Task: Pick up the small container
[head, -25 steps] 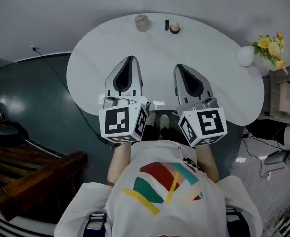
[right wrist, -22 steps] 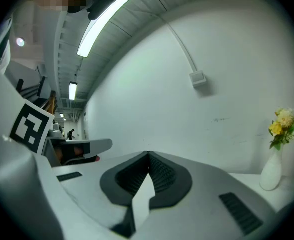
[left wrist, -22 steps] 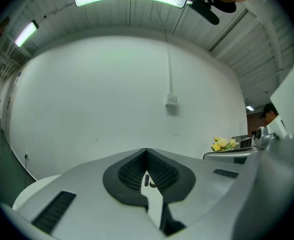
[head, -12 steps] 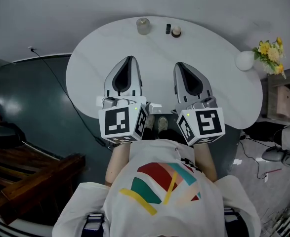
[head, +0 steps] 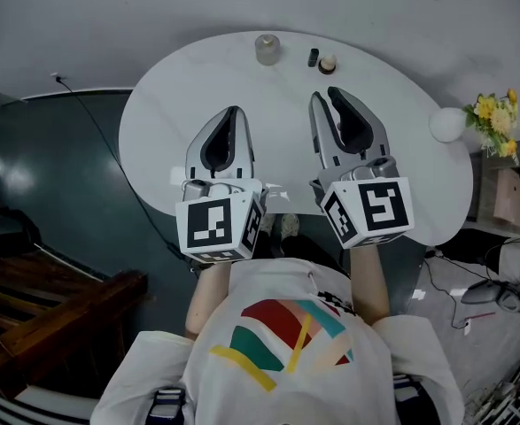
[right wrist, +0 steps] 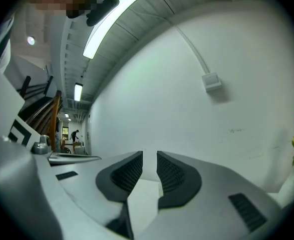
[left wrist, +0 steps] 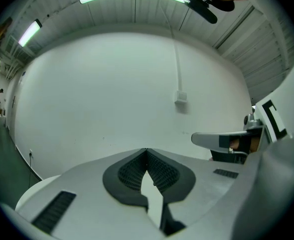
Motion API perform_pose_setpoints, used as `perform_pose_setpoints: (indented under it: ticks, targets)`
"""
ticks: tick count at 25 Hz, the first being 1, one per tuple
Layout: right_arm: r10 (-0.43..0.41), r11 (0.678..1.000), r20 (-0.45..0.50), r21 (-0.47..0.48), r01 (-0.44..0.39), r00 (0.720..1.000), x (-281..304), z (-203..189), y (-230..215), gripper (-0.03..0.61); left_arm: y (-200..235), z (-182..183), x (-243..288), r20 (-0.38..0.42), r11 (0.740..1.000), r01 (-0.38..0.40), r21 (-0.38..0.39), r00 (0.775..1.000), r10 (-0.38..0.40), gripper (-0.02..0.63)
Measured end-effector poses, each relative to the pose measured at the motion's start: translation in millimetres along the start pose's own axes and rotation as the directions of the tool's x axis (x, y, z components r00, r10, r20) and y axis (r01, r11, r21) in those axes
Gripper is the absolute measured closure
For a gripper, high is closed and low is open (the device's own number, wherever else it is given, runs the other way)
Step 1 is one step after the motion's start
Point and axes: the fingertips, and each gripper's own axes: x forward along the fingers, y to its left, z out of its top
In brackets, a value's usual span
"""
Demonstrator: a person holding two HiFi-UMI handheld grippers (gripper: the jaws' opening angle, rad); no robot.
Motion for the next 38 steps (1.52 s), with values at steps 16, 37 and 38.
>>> perform_pose_setpoints:
  ticks: [16,37,38]
  targets:
    - [0.060,0.998,-0.093,-0.021,-0.062,0.994,104.7,-21.9,-1.1,0.276,40.2,-30.0,24.3,-0.053,0.998,-0.068,-0.011,0.996,0.067,0.597]
    - [-0.023,0.988,-0.354,-0.148,-0.032,0.935,234.9,-150.8,-44.2,0.259,72.9,-82.5,82.0,-0.114,0.996,-0.085,-0.024,0.990,0.081,0.597]
    - [-0.030,0.988,-0.362,-0.152,-0.027,0.932,240.1,-157.3,-46.8,0.258,74.3,-86.3,85.0,-0.121,0.996,-0.086,-0.025,0.989,0.082,0.597]
